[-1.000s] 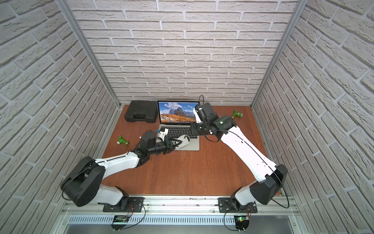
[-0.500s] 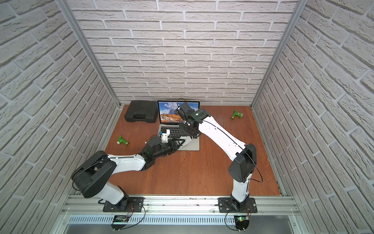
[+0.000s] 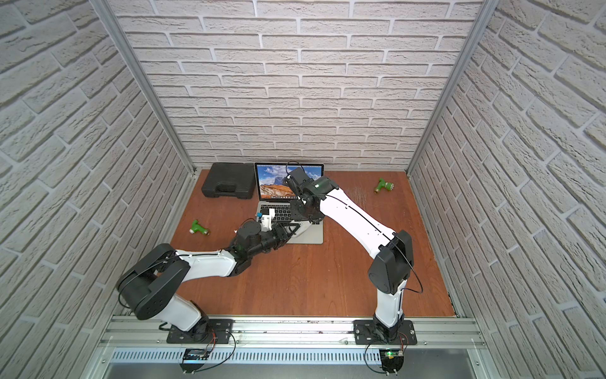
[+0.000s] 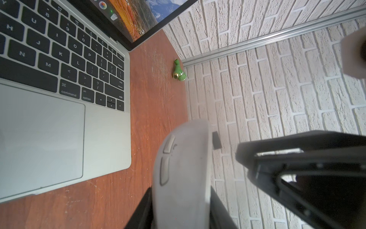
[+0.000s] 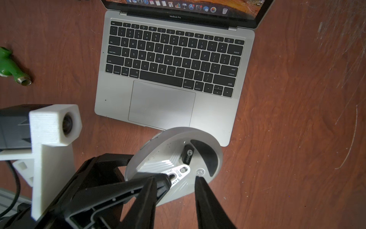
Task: Remove the wireless mouse receiver from the laptop
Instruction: Take out the USB plug from the mouse.
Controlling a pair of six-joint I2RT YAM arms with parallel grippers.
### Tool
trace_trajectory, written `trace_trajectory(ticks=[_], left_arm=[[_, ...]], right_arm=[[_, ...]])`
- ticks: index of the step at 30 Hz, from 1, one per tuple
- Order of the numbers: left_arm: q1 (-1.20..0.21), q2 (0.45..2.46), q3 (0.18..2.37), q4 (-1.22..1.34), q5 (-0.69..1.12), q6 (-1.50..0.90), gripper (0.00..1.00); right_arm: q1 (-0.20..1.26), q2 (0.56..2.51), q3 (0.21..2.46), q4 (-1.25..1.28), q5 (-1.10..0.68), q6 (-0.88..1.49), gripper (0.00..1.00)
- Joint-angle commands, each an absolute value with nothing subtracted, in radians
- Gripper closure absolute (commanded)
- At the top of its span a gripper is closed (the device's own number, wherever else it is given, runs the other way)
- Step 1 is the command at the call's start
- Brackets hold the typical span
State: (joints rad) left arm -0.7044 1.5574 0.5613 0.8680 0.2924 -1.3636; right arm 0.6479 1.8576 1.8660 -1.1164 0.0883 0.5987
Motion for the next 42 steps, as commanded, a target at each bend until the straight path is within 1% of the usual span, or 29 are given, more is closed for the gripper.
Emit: trace_trajectory(ticks=[1, 20, 23, 33, 42], left_arm=[[-0.713, 1.551, 0.558, 0.954, 0.294, -1.355, 1.0], [-0.714, 1.544, 0.549, 0.96, 0.294, -1.348, 1.0], [-0.713, 1.54, 0.551, 0.957, 0.295, -1.347, 1.0], [-0.711, 1.537, 0.551, 0.954, 0.292, -1.341, 1.0], [-0.705, 1.508, 0.546, 0.919, 0.285, -1.322, 1.0]], right_arm=[[0.641, 1.88, 1.866, -1.088, 0.086, 0.628, 0.62], [0.612, 1.924, 1.859, -1.068, 0.107, 0.644, 0.67], [0.608, 1.922, 1.859, -1.065, 0.108, 0.644, 0.69], [0.608, 1.928, 1.858, -1.068, 0.085, 0.647, 0.81], [0.607, 1.911, 1.831, -1.069, 0.084, 0.653, 0.81]])
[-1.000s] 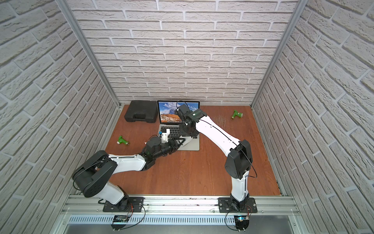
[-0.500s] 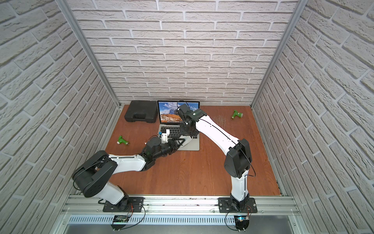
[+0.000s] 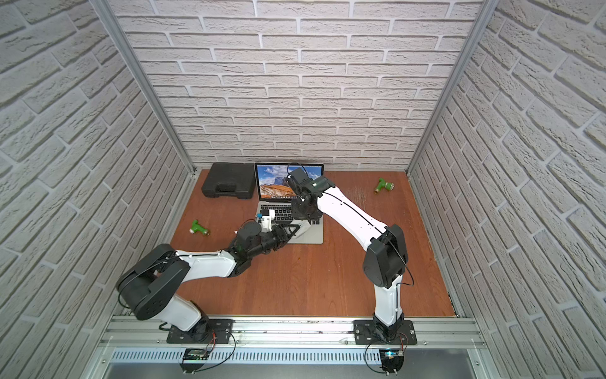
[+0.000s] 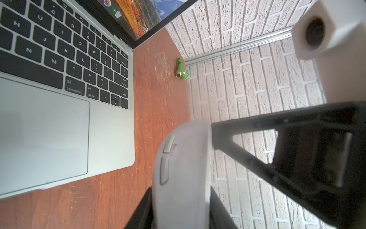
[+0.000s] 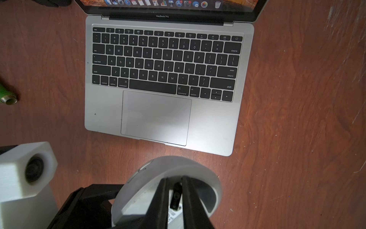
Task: Remove the wireless mouse receiver from the laptop
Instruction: Take out the USB plug from the mouse.
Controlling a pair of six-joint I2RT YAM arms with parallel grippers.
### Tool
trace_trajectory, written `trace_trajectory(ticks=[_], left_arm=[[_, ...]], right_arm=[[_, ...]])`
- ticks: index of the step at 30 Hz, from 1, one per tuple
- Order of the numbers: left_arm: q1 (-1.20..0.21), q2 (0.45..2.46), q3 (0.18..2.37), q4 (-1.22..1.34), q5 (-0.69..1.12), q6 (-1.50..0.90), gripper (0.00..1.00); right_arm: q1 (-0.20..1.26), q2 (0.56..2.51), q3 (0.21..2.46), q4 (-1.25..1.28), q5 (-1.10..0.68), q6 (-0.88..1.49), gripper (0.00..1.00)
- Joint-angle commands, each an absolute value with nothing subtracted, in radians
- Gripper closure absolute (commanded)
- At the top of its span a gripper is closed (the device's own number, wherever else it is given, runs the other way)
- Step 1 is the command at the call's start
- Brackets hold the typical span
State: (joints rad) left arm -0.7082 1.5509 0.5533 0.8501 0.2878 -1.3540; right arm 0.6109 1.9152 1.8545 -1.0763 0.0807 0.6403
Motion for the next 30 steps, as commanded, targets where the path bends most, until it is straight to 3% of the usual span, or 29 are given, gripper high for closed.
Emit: trace_trajectory(ticks=[1, 23, 30], left_arm=[[-0.705, 1.505, 0.546, 0.915, 0.284, -1.321, 1.0], [-0.688, 1.487, 0.522, 0.918, 0.263, -1.333, 1.0], [-0.687, 1.489, 0.51, 0.942, 0.235, -1.376, 1.0]], right_arm=[[0.608, 1.91, 1.832, -1.072, 0.082, 0.653, 0.81], [0.607, 1.91, 1.827, -1.058, 0.064, 0.668, 0.97], [0.606, 1.828, 1.747, -0.972, 0.088, 0.699, 0.97]])
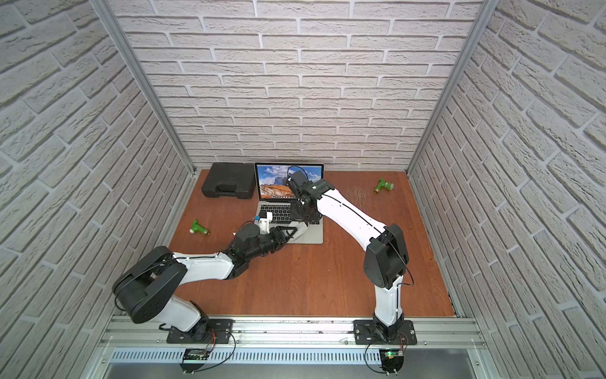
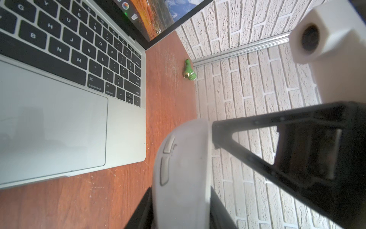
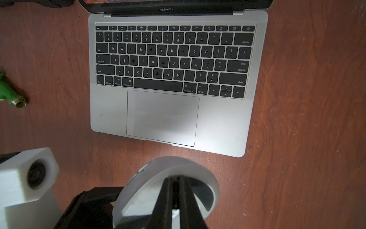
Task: Remove the wireless mouse receiver from the laptop
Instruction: Take out the USB plug from the mouse.
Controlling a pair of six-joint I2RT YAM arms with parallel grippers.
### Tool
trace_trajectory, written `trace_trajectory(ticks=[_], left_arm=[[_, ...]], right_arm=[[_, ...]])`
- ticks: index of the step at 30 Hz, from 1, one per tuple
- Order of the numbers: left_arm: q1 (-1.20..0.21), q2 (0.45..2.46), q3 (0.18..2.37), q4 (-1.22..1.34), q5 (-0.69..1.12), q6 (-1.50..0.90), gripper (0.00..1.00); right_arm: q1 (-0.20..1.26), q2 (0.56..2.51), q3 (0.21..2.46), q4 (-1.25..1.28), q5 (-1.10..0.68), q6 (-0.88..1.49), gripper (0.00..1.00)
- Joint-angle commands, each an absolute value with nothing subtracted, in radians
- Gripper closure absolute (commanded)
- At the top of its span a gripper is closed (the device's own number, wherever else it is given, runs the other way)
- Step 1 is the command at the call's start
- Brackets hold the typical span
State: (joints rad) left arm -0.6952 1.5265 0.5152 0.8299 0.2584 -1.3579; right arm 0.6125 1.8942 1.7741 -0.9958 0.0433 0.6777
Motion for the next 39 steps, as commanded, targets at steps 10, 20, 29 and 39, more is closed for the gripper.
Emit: trace_trajectory(ticks=[10, 20, 29, 39], left_arm=[[-0.687, 1.489, 0.494, 0.975, 0.215, -1.416, 1.0], [-0.687, 1.482, 0.492, 0.979, 0.198, -1.439, 1.0], [-0.7, 1.506, 0.488, 1.004, 0.175, -1.471, 1.0], [-0.985, 1.338, 0.53, 0.645, -0.404, -1.199, 1.0]], right_arm=[[0.604, 1.753, 1.69, -0.924, 0.126, 0.713, 0.98], [0.604, 1.707, 1.615, -0.834, 0.149, 0.737, 0.98], [0.566, 1.48, 1.382, -0.588, 0.088, 0.747, 0.98], [0.445, 1.262, 1.084, -0.218, -0.296, 0.752, 0.98]])
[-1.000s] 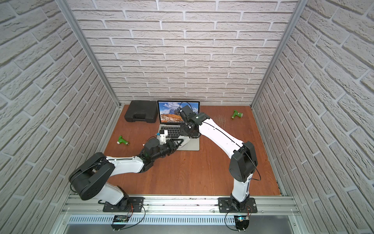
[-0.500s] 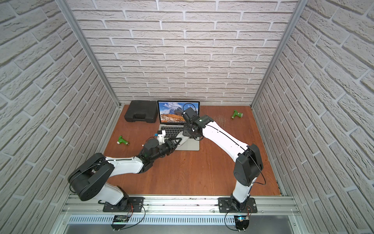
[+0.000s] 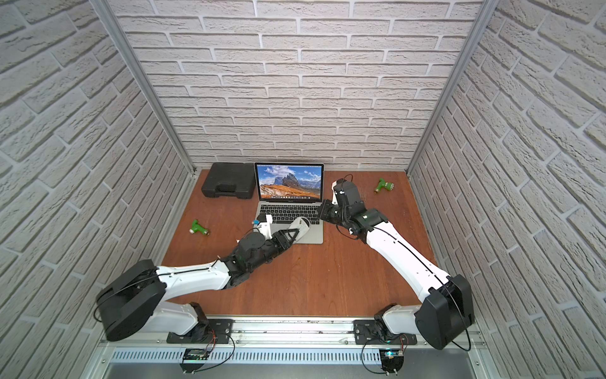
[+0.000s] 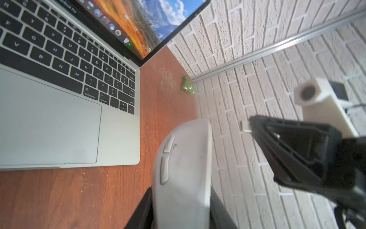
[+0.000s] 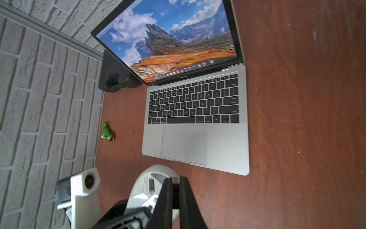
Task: Remove the wireless mouse receiver from the laptop
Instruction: Take out the USB plug from the mouse, then insert the USB plug into the mouse.
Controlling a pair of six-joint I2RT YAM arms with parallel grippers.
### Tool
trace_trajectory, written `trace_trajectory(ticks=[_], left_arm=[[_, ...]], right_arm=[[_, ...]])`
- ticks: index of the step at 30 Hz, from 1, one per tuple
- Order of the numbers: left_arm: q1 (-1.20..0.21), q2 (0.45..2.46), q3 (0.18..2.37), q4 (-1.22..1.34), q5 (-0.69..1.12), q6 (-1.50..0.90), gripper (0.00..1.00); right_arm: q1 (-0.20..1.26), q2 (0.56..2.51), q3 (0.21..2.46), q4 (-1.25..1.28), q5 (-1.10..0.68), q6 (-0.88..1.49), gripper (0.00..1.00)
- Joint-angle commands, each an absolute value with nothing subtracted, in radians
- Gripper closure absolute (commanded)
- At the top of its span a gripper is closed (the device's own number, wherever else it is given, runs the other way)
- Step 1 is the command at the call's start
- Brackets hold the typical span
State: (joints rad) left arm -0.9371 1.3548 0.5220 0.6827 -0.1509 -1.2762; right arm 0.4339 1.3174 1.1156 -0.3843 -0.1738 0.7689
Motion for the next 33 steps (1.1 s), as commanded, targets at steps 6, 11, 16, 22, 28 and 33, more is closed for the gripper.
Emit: trace_trajectory(ticks=[6, 11, 16, 22, 28, 33], left_arm=[[-1.028, 1.409, 0.458, 0.814, -0.466, -1.259, 1.0], [-1.046, 1.432, 0.443, 0.859, -0.51, -1.293, 1.0], [-1.05, 1.449, 0.446, 0.894, -0.507, -1.295, 1.0], [-1.05, 1.478, 0.428, 0.965, -0.513, -1.336, 1.0], [-1.045, 1.493, 0.436, 0.98, -0.499, -1.361, 1.0], [-1.043, 1.501, 0.433, 0.997, -0.485, -1.371, 1.0]], right_arm=[[0.457, 1.275, 1.065, -0.217, -0.338, 0.789, 0.97], [0.498, 1.257, 1.007, -0.203, -0.212, 0.833, 0.97], [0.546, 1.292, 0.988, -0.18, -0.18, 0.869, 0.97], [0.565, 1.311, 0.937, -0.105, -0.136, 0.942, 0.98], [0.585, 1.372, 0.938, -0.051, -0.137, 0.946, 0.98], [0.591, 1.408, 0.94, -0.002, -0.136, 0.947, 0.98]])
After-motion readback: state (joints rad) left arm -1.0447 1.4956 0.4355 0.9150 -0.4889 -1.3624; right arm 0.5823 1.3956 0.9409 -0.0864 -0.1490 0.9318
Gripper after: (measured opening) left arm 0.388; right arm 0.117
